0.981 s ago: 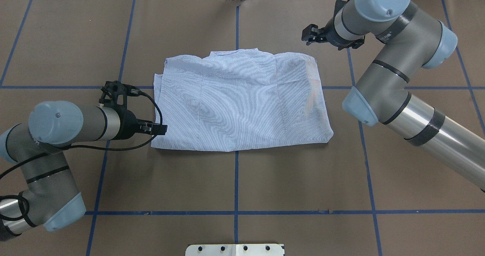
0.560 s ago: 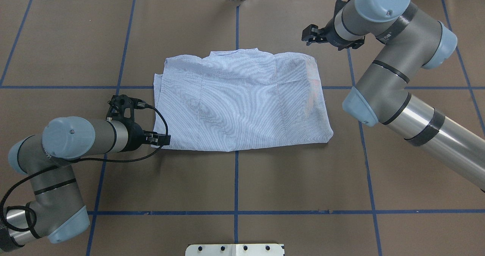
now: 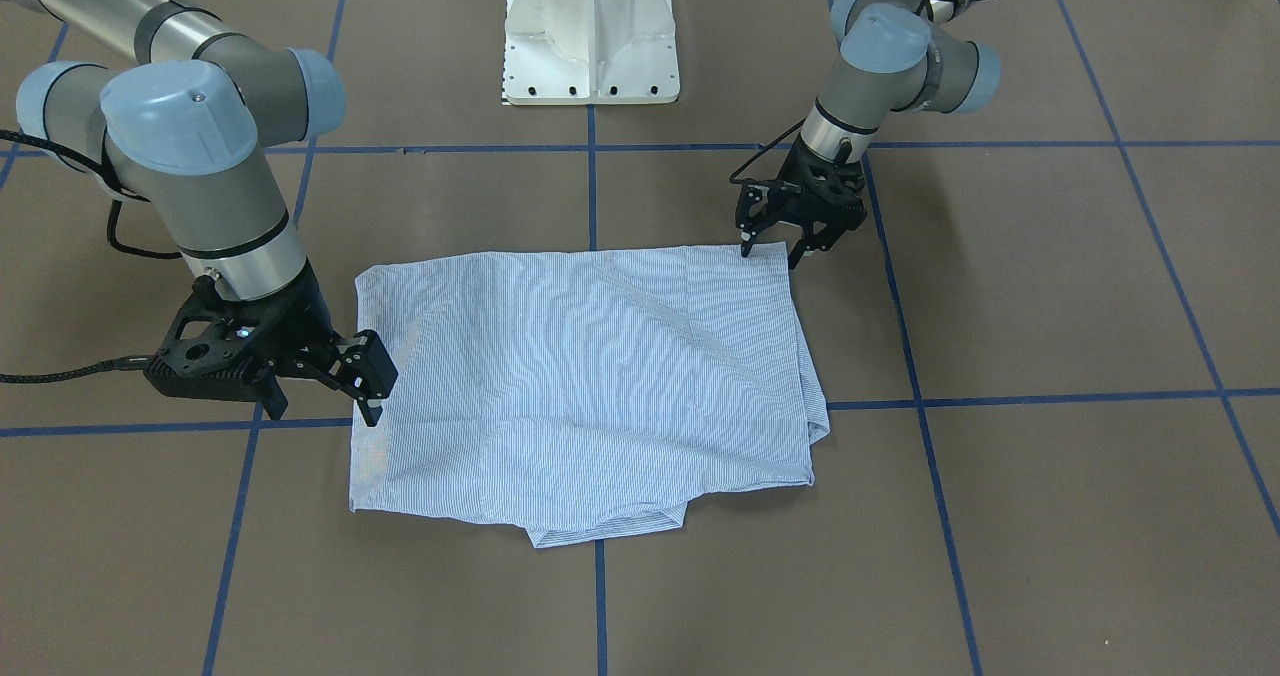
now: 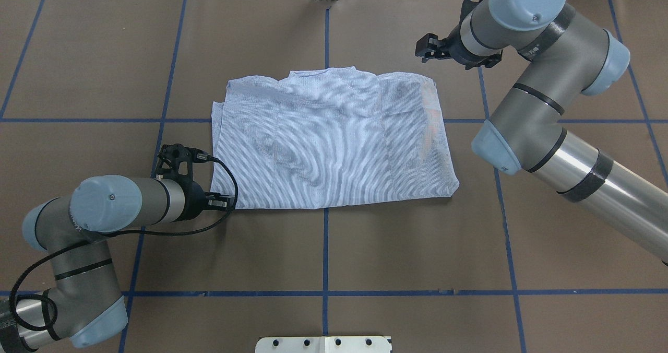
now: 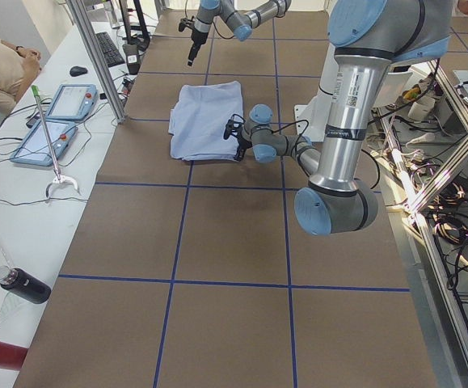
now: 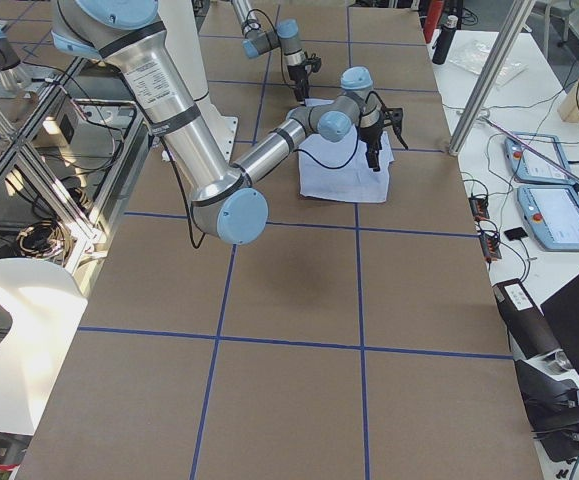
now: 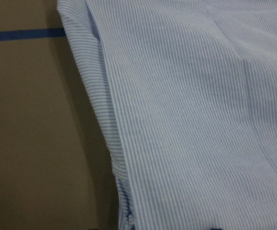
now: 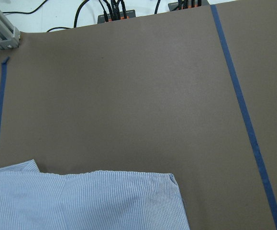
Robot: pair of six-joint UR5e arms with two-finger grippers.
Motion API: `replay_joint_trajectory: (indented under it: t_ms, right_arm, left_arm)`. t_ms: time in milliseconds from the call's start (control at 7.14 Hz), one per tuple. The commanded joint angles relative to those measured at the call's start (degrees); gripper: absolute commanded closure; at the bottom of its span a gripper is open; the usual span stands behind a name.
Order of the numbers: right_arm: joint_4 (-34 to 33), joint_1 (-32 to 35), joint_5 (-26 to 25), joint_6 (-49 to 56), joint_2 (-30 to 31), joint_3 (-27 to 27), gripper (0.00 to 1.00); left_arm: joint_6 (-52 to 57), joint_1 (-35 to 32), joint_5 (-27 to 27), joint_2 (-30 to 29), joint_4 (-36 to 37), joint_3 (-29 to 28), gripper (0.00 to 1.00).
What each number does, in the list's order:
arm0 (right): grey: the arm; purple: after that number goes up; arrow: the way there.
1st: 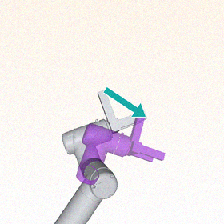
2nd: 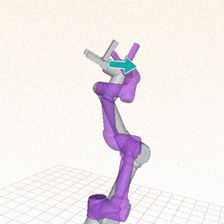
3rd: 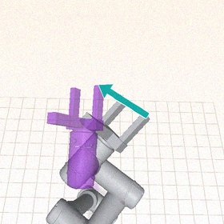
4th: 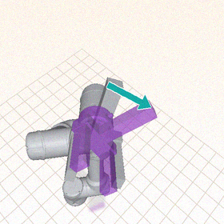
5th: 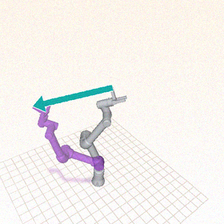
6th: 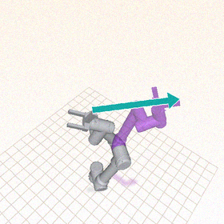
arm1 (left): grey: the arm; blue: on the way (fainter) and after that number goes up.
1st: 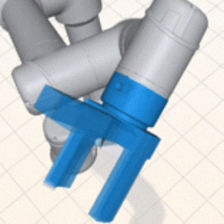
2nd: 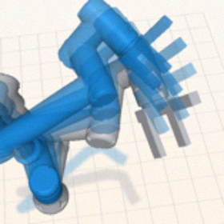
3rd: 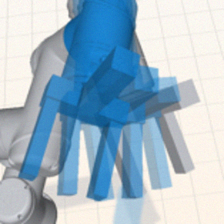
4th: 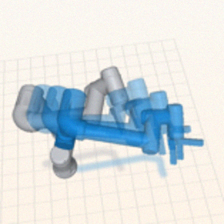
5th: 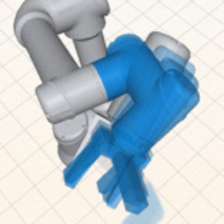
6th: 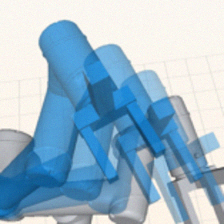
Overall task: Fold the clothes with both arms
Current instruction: 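Lower the left gripper and grasp the folded shirt's side edge, then drag the shirt with the left gripper away from the robot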
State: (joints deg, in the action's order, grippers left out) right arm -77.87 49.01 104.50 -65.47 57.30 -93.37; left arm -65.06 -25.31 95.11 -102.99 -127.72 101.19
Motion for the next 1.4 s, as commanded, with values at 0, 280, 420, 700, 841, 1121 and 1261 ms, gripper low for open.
replay_joint_trajectory:
  t_ms: [0,280,420,700,841,1121,1261]
  right_arm:
    - [0.0,-0.05,0.0,-0.1,-0.09,-0.06,0.0]
    - [0.0,-0.23,0.0,-0.27,0.0,-0.5,0.0]
    - [0.09,-0.4,0.0,-0.36,-0.09,-0.5,0.0]
    - [0.09,-0.58,0.0,-0.36,-0.09,-0.5,0.0]
    - [0.09,-0.75,-0.17,-0.36,-0.09,-0.5,0.0]
    - [0.09,-1.55,-1.23,-0.62,-0.26,-0.59,0.0]
    - [0.09,-1.98,-2.01,-0.88,-0.09,-1.29,0.0]
  left_arm:
    - [0.11,0.17,-0.1,0.33,0.02,1.02,1.0]
    - [2.29,-1.4,-0.1,1.12,0.46,1.03,1.0]
    - [8.92,-5.5,-0.02,1.03,0.55,0.33,1.0]
    - [19.48,-16.83,-0.02,-2.19,0.2,-9.46,1.0]
    - [23.8,-21.23,-0.02,-8.48,-0.15,-18.13,1.0]
    - [24.28,-25.48,-3.33,-23.77,-3.55,-39.3,1.0]
    - [24.19,-25.93,-3.62,-31.15,-5.85,-47.84,1.0]
